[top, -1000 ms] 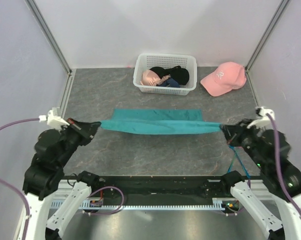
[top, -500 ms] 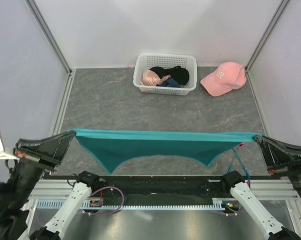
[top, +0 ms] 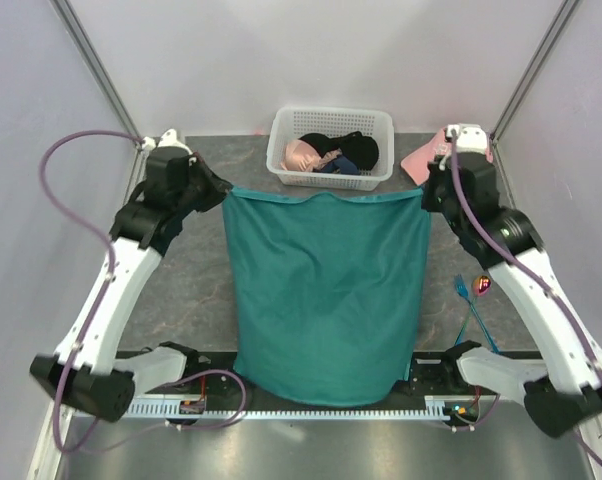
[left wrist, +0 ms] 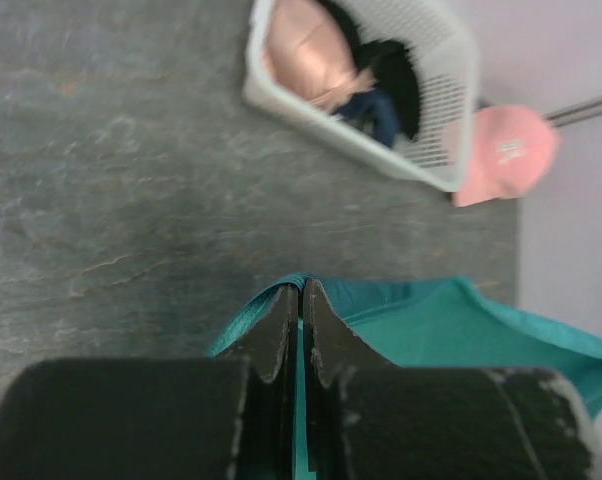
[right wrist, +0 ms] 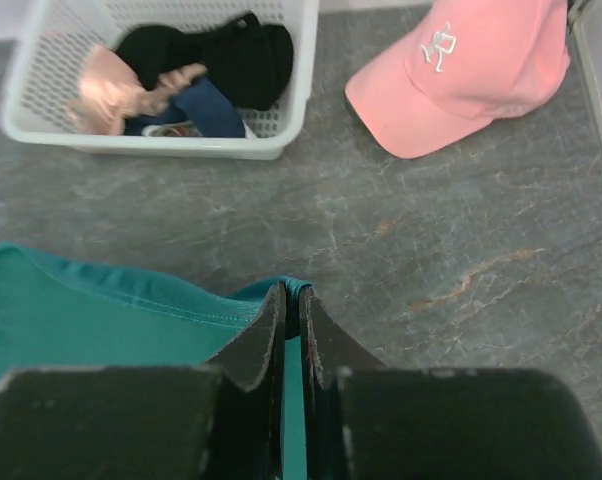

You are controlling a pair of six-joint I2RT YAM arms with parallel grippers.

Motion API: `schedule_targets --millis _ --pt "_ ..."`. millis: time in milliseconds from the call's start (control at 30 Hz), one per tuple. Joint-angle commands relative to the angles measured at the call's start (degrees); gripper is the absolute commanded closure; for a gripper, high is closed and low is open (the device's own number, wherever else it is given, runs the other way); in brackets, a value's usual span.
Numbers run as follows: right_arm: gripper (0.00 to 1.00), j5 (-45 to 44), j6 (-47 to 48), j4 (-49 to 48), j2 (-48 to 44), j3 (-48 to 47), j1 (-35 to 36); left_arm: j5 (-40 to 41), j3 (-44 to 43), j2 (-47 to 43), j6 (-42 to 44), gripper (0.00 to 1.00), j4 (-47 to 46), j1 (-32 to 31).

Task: Fold the napkin into a case and place the utensils inside
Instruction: Fold and flatten the napkin at the center of the board.

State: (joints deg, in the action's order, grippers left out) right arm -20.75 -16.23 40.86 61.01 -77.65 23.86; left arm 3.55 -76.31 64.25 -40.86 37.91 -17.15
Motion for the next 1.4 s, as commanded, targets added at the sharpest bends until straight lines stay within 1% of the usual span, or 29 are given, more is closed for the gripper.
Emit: schedule_targets --millis 0,133,200,233,267,300,433,500,567,700,733,800,867,900,933,1000,1067,1200,1367 --pt "1.00 1.31 2.08 -12.98 8.12 -0.04 -4.07 0.76 1.07 6.05 2.98 0.98 -7.76 2.73" --pt "1.00 5.45 2.52 -17.74 17.19 -0.22 -7.85 -3.27 1.87 13.87 2.89 0.98 -11.53 7.47" --pt "1.00 7.73 1.73 -18.97 22.71 -1.36 -10.14 -3.55 1.78 18.08 2.89 0.98 -14.52 8.88" --pt "1.00 10.70 1.38 -19.15 24.66 -1.98 -10.93 -6.77 1.26 19.76 2.89 0.98 -15.49 9.49" --pt "1.00 11.69 1.11 -19.24 26.33 -2.68 -11.81 -8.02 0.73 21.25 3.07 0.98 -16.54 9.94" --pt "1.00 12.48 0.94 -19.59 29.31 -3.73 -11.99 -9.08 0.12 24.58 3.24 0.98 -17.51 10.55" --pt "1.00 14.59 0.41 -20.56 33.11 -5.67 -12.26 -14.17 -3.40 30.31 2.55 0.98 -17.17 11.78" --pt "1.00 16.00 0.41 -19.60 33.64 -6.29 -12.34 -15.41 -3.40 31.02 2.45 0.98 -16.99 12.05" --pt "1.00 17.05 -0.38 -18.98 32.68 -4.72 -12.61 -16.03 -2.53 30.33 2.63 0.98 -15.94 12.22" --pt "1.00 17.94 -2.66 -14.78 26.81 -0.15 -12.52 -18.22 0.80 26.38 2.89 0.98 -12.34 12.31" --pt "1.00 17.94 -3.28 -13.37 25.66 0.82 -12.52 -19.10 1.25 25.50 3.24 0.98 -9.64 12.31" --pt "1.00 18.55 -4.77 -9.50 22.32 3.72 -12.69 -21.64 3.52 22.16 4.99 0.98 -7.95 12.31" --pt "1.00 18.90 -6.44 -7.12 18.90 7.75 -12.78 -22.01 5.11 18.31 6.49 0.98 -5.14 12.31" --pt "1.00 20.65 -6.45 -6.42 17.92 9.08 -12.87 -21.66 6.25 17.32 8.15 0.98 -3.82 12.31" --pt "1.00 20.58 -6.88 -5.54 17.04 10.22 -12.96 -21.22 6.87 16.27 8.95 0.98 -1.03 12.31" --pt "1.00 23.55 -7.06 -3.60 14.14 13.56 -13.13 -20.17 9.67 13.28 10.18 0.98 1.01 12.31" --pt "1.00 24.00 -7.50 -2.81 10.73 17.07 -13.13 -20.08 11.97 11.44 10.63 0.98 3.04 12.40" --pt "1.00 23.57 -6.62 1.32 6.76 19.20 -13.13 -18.42 17.58 6.87 11.68 0.98 6.82 12.40" --pt "1.00 23.92 -7.15 5.27 2.45 23.84 -13.22 -14.01 22.60 3.08 8.27 0.98 9.90 12.40"
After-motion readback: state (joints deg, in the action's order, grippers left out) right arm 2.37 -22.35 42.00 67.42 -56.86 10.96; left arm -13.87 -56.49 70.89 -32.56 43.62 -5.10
